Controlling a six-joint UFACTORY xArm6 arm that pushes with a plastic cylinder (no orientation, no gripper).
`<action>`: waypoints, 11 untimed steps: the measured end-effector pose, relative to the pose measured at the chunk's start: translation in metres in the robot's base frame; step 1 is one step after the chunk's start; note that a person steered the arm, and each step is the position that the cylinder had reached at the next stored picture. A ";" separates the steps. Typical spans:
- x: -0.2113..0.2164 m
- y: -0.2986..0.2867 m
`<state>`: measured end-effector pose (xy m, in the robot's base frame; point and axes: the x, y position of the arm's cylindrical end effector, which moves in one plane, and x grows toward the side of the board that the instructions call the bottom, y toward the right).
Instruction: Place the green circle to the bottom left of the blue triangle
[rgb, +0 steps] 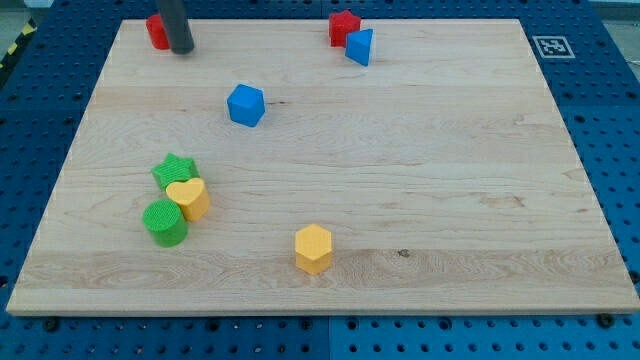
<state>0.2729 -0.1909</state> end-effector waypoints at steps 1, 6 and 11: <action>0.056 0.008; 0.188 -0.057; 0.282 0.092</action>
<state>0.5552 -0.0986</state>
